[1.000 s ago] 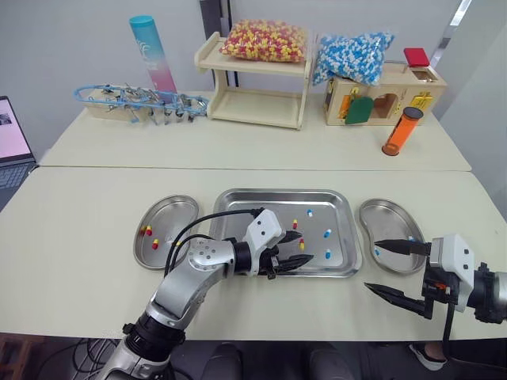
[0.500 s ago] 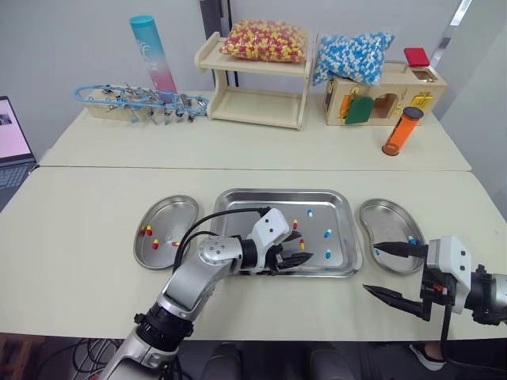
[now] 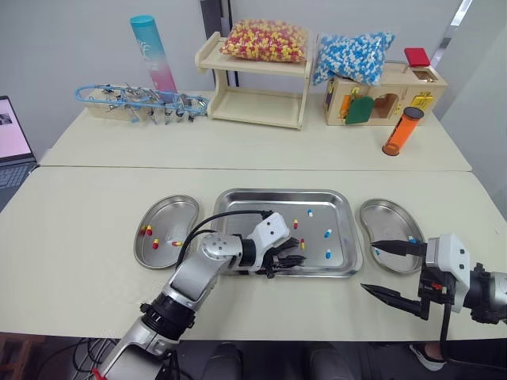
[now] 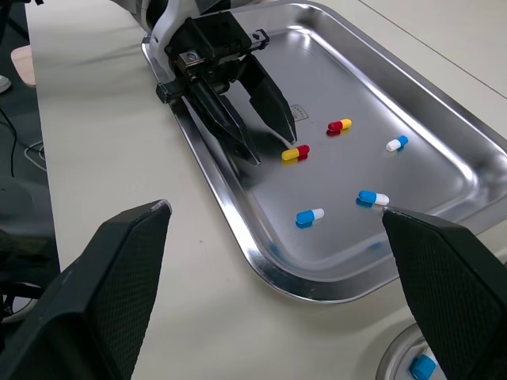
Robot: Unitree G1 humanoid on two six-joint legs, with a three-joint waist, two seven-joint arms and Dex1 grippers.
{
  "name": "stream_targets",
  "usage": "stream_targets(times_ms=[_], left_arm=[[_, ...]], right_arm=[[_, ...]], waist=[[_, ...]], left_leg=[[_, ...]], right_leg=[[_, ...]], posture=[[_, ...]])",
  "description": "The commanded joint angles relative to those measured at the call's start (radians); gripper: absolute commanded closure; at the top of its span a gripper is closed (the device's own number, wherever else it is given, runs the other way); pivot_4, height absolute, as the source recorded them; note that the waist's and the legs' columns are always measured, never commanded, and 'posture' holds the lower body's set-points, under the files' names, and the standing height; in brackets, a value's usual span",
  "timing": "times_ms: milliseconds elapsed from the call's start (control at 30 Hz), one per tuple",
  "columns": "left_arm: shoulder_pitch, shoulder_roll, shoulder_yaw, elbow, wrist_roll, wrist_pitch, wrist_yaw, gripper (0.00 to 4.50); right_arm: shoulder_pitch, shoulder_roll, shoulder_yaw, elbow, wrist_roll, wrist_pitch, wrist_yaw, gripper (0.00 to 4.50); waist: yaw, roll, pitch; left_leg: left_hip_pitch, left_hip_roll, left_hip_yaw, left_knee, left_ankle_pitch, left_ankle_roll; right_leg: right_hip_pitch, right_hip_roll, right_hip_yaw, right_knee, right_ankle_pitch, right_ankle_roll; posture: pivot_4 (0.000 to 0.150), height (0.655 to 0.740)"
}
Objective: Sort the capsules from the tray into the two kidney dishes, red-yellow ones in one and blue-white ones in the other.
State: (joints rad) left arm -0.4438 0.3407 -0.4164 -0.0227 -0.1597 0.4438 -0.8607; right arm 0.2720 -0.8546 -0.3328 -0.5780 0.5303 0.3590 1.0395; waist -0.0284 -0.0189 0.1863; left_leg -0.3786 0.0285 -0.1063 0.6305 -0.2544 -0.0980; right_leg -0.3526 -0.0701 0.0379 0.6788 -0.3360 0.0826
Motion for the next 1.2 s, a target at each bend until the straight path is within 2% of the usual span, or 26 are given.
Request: stream_targets(times_ms=[33,133,267,900,1000,1200], left_arm=[[-0.022,-0.026,0.034,0.000,-0.020,-0.046,-0.008,2.39],[-0.019,-0.032,0.050,-0.001,-0.023,-0.037,-0.007,2.39],[-0.026,-0.027,0.036,0.018,-0.002,-0.058,-0.014,1.52],[-0.095,-0.066,-0.017,0.176,0.070,-0.110,-0.094,1.52],[-0.095,-0.063,-0.021,0.179,0.076,-0.108,-0.102,2.12],[-0.094,-0.061,-0.020,0.188,0.084,-0.114,-0.104,3.96]], right_arm=[[0.004,0.000,-0.013,-0.036,0.018,0.001,-0.007,0.00],[0.010,0.001,-0.015,-0.039,0.018,0.002,-0.008,0.00],[0.017,0.000,-0.018,-0.041,0.019,0.003,-0.012,0.00],[0.024,0.001,-0.023,-0.051,0.028,0.007,-0.025,0.00],[0.026,0.001,-0.025,-0.053,0.029,0.008,-0.027,0.00],[0.028,0.002,-0.028,-0.054,0.030,0.009,-0.029,0.00]], waist=[[0.000,0.000,0.000],[-0.001,0.000,0.000],[0.000,0.000,0.000],[-0.001,0.000,0.000],[-0.001,0.000,0.000],[-0.001,0.000,0.000]], left_leg=[[0.000,0.000,0.000,0.000,0.000,0.000],[0.000,0.000,0.000,0.000,0.000,0.000],[0.000,0.000,0.000,0.000,0.000,0.000],[0.000,0.000,0.000,0.000,0.000,0.000],[0.000,0.000,0.000,0.000,0.000,0.000],[0.000,0.000,0.000,0.000,0.000,0.000]], right_leg=[[0.000,0.000,0.000,0.000,0.000,0.000],[0.000,0.000,0.000,0.000,0.000,0.000],[0.000,0.000,0.000,0.000,0.000,0.000],[0.000,0.000,0.000,0.000,0.000,0.000],[0.000,0.000,0.000,0.000,0.000,0.000],[0.000,0.000,0.000,0.000,0.000,0.000]], posture=[[0.150,0.7400],[0.150,0.7400],[0.150,0.7400],[0.150,0.7400],[0.150,0.7400],[0.150,0.7400]])
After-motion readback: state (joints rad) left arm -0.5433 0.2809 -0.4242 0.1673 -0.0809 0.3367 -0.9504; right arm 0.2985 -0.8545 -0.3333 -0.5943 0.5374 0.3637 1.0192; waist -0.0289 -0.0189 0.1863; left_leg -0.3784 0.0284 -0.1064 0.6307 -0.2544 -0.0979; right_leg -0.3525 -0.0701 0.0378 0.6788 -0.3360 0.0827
